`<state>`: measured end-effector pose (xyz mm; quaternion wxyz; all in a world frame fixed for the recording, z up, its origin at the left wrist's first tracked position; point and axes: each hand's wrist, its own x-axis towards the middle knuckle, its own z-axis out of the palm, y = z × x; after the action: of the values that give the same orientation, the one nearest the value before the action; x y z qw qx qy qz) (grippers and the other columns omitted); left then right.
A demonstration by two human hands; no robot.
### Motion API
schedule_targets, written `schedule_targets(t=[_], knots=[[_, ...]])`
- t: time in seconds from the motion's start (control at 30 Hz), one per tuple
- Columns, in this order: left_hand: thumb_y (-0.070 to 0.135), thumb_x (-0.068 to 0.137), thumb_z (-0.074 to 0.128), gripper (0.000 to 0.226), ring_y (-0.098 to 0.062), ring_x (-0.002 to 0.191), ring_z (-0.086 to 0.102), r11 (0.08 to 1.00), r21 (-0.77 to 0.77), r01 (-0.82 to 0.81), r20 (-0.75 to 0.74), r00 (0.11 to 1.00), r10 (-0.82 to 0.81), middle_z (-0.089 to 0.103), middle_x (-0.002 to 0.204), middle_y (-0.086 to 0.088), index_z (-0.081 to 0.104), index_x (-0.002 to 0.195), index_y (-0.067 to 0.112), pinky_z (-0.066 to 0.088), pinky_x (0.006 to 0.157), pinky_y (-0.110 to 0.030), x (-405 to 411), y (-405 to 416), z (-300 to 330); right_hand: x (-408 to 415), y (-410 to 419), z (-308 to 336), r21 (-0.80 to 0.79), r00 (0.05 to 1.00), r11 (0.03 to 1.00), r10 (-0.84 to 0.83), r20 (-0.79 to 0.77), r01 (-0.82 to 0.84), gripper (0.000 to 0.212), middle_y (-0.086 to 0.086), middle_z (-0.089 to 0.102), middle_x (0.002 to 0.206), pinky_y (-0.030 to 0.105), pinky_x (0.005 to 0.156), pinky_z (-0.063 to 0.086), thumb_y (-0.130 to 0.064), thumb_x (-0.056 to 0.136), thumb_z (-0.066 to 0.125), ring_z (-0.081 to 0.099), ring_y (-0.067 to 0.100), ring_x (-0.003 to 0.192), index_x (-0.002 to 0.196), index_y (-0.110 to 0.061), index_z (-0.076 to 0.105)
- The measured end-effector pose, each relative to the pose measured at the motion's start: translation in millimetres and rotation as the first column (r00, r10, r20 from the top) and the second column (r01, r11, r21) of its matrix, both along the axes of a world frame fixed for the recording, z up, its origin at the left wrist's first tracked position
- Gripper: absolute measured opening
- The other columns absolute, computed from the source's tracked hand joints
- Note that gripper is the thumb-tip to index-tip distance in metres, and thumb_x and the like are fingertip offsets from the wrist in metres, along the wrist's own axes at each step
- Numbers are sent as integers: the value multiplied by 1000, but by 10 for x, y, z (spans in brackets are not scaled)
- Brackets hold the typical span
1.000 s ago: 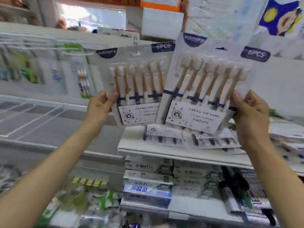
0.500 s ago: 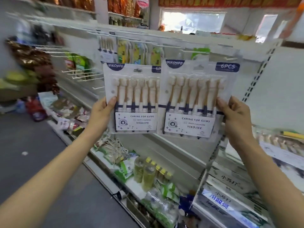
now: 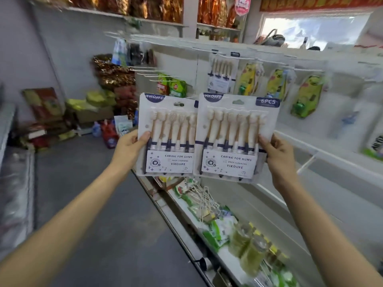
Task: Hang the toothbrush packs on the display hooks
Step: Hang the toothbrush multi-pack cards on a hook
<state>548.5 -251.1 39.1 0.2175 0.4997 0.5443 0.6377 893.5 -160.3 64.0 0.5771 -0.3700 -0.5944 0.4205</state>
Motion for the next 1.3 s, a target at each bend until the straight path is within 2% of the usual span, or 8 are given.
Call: schedule_targets(t=[0.2,0.4,0.5,0.77,0.93,1.03,1.2,1.3], knots=[[21,101,55,17,1,77,67,993,-25,-113,80,990,114,76,83,17,71,95,22,53,71,-18,-761,176,-78,-974,434,13,1,996,997,80,41,-80,17,-14,77,84,18,69,53,-11,101,53,70,1,78,100,-17,69],[25,100,57,18,-19,91,68,989,-51,-142,101,984,146,78,97,4,75,97,24,52,92,-48,-1364,677,-258,-1674,1043,-9,-3,993,993,116,-4,-117,19,-12,77,86,20,69,55,-15,102,53,72,5,80,98,-22,70],[28,98,58,18,-24,93,70,988,-77,-131,82,987,138,78,99,-1,76,94,27,50,94,-58,-1654,1050,-282,-1918,1439,23,23,994,994,105,-41,-104,20,-14,77,83,16,70,53,-11,101,53,71,1,78,96,-21,69],[24,98,56,16,-10,79,72,992,-90,-89,80,992,96,78,88,7,71,98,23,55,81,-41,-2182,2117,-198,-2356,2410,211,79,996,996,49,-69,-43,17,-10,77,87,23,77,56,-17,101,55,70,5,82,97,-22,70],[17,100,53,17,-10,73,72,996,-84,-9,120,993,19,78,86,3,70,97,14,59,65,-23,-2407,2680,-226,-2534,2769,294,70,996,997,-4,-86,10,19,-6,78,92,23,76,58,-16,102,53,73,10,86,99,-23,70],[14,99,53,19,-12,71,72,995,-87,55,134,990,-43,78,82,0,71,92,14,58,63,-23,-2610,3041,-292,-2624,2959,331,93,993,994,-54,-109,64,19,-4,78,95,29,83,59,-14,102,53,72,14,92,99,-22,70],[41,80,68,25,-5,67,70,974,-28,224,183,959,-215,77,79,4,79,82,19,56,60,-16,-2857,3643,-310,-2813,3179,423,153,980,973,-158,-118,175,19,-9,77,87,24,76,55,-11,101,54,71,7,83,94,-20,70],[60,69,79,49,-5,67,71,951,-32,309,150,942,-301,78,83,1,76,91,16,55,60,-15,-3056,4027,-297,-2958,3249,511,168,962,952,-235,-137,256,17,-5,78,91,27,80,57,-14,101,55,72,12,88,98,-18,71]])
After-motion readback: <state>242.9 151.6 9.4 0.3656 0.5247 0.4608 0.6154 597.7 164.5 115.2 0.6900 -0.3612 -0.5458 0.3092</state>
